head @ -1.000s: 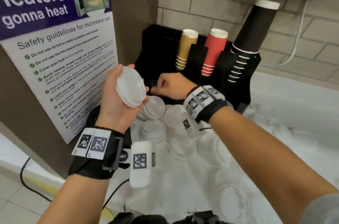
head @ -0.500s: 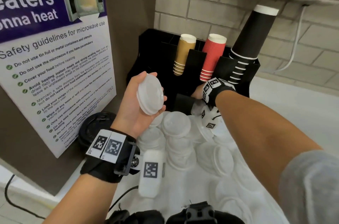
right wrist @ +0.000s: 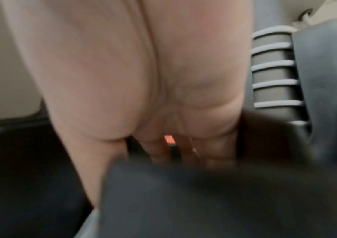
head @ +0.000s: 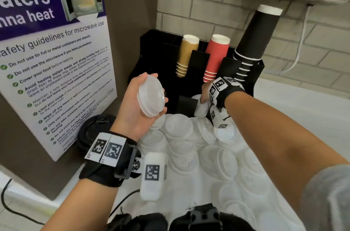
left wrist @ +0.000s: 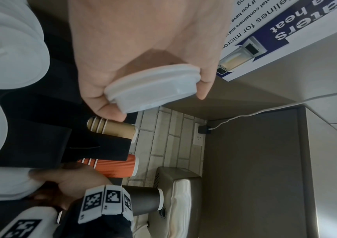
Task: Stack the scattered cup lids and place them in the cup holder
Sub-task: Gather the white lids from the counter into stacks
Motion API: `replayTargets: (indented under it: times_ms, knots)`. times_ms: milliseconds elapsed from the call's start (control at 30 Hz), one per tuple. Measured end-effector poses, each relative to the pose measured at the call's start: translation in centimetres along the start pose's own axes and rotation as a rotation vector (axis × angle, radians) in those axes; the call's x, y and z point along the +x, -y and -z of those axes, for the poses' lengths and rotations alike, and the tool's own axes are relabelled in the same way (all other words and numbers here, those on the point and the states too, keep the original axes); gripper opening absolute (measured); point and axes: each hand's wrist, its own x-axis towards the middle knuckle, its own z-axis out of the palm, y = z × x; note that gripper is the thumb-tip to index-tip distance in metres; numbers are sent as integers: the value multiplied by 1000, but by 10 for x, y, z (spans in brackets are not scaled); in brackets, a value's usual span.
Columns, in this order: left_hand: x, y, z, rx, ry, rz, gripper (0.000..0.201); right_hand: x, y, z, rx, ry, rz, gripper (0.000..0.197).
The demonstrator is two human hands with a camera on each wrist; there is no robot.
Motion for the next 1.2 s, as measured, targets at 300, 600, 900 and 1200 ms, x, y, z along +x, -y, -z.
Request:
replayTargets:
  times_ms: [300, 600, 900, 1200]
  knots:
    - [-2, 10, -2, -16, -29, 34, 36, -79, -38, 38, 516, -330, -58, 21]
    - [-10, 26, -18, -90, 132, 105, 63, -151, 23, -8, 1378, -201, 436, 25]
    - [-12, 41, -16, -85, 64, 101, 53, -166, 43, -36, 1477, -285, 560, 55]
    - [-14, 40, -15, -65, 66, 110, 41, -163, 51, -43, 1332, -378, 601, 66]
